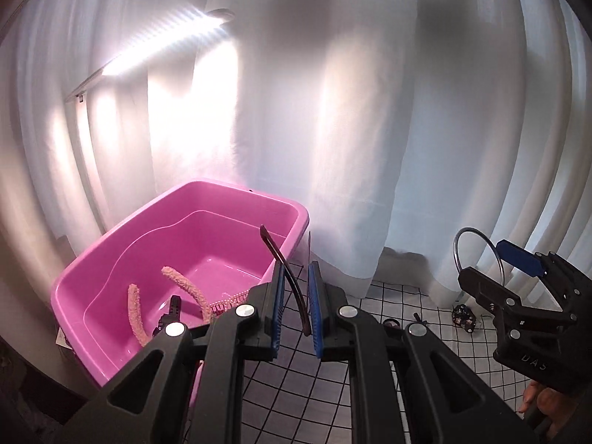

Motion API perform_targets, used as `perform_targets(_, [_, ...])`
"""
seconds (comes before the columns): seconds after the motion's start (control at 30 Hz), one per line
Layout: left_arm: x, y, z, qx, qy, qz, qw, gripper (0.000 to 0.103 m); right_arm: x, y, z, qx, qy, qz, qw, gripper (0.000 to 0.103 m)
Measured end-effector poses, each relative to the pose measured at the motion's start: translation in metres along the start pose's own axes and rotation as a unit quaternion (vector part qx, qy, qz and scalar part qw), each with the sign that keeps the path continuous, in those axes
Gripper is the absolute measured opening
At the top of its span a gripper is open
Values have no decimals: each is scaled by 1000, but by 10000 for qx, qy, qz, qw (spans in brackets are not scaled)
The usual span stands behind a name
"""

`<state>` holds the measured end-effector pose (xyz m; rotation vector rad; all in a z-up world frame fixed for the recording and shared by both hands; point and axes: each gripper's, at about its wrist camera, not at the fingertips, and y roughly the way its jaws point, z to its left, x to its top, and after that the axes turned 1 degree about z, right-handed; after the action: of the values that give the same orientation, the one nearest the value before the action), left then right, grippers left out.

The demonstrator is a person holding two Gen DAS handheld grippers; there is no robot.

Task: Organize jewelry
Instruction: 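Carry the hair pin and bangle over the pink tub with both grippers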

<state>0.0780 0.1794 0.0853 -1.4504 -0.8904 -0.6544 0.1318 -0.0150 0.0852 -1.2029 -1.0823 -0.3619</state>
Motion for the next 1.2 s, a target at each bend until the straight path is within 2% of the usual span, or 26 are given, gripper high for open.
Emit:
perform_targets(0.2, [11,4,53,315,-178,-100,9993,13,33,36,47,378,-253,-95,9989,71])
perform_targets(0.37, [20,14,90,531,-341,38,9980,13,54,69,77,714,-292,11,9970,71])
perform_targets(0.53, [18,25,121,838,-751,219,9934,13,69,95,101,1053,-560,154,9927,71])
perform_targets(0.73, [11,37,138,1191,-1188,403,9849,13,81,123,124,1474,-908,349,9843,71])
perform_targets(0.97, [5,52,149,1520,-1517,662,9744,13,89,156,136,1945,-1004,673,9734,71])
perform_targets(1.2, [-8,63,163,1708,-1776,1028,9637,14,91,198,152,2151,-1065,1273,9624,71])
